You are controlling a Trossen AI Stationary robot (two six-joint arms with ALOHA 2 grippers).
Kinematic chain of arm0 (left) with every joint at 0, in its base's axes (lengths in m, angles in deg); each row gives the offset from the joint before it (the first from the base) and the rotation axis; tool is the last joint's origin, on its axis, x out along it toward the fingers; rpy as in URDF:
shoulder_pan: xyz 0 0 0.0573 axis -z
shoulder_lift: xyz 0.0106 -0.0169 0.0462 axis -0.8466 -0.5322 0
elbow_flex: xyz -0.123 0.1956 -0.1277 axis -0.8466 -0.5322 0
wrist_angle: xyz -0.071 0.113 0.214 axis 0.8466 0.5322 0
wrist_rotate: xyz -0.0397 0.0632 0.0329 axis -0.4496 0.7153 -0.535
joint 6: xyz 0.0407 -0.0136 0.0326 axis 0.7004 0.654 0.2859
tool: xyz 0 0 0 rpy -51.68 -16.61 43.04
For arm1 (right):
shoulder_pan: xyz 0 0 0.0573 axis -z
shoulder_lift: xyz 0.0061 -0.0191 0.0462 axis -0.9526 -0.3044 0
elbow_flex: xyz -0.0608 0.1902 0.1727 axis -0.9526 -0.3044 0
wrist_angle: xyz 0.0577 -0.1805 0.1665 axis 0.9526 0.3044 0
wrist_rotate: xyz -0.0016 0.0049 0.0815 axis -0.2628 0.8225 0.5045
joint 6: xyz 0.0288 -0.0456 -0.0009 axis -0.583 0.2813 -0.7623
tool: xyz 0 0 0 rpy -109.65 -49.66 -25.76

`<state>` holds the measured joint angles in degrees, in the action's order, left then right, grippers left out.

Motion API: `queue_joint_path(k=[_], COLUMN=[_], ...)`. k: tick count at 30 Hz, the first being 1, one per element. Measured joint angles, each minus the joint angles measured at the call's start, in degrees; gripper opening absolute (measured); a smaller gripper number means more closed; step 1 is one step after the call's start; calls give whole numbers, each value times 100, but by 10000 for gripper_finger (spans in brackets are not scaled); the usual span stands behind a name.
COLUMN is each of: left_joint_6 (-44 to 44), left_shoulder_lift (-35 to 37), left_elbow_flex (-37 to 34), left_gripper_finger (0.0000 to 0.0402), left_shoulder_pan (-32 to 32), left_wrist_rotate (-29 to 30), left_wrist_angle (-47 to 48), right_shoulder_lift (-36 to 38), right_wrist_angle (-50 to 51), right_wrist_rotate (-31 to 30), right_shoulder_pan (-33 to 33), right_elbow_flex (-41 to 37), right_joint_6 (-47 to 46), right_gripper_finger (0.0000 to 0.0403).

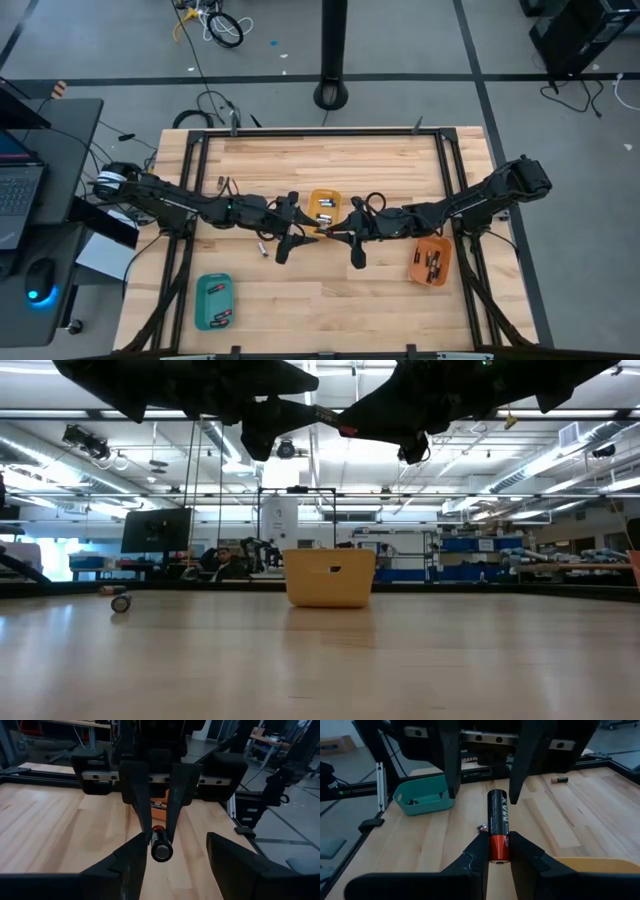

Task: Sort batteries
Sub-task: Put the red battery into the blue bin

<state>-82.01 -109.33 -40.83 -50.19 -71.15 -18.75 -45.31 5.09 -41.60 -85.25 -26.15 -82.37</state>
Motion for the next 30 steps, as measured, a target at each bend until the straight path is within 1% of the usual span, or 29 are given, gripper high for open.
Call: queue_joint_path(k=[6, 10, 14, 24, 30], left_joint_6=[-101, -119, -106, -102, 28], left_shoulder_lift=[-63, -241, -418, -452, -452], left_elbow_flex=[-2, 124, 355, 400, 402], left_gripper_finger=[210, 197, 173, 118, 70], left_shoulder_pan=[-4, -4, -11, -22, -22], left_wrist_rotate=[0, -19, -123, -124, -25], left_wrist_angle=[-52, 63, 140, 235, 349], right_shoulder_lift=[0, 0, 0, 0, -2], right_wrist_angle=[4, -21, 4, 14, 26], right_wrist_rotate=[-2, -4, -2, 17, -4], right_shoulder_pan=[0, 0, -2, -4, -4], right_elbow_flex=[0, 0, 0, 0, -2], right_joint_6=[-7, -8, -23, 4, -20], right_gripper_finger=[64, 64, 65, 64, 64])
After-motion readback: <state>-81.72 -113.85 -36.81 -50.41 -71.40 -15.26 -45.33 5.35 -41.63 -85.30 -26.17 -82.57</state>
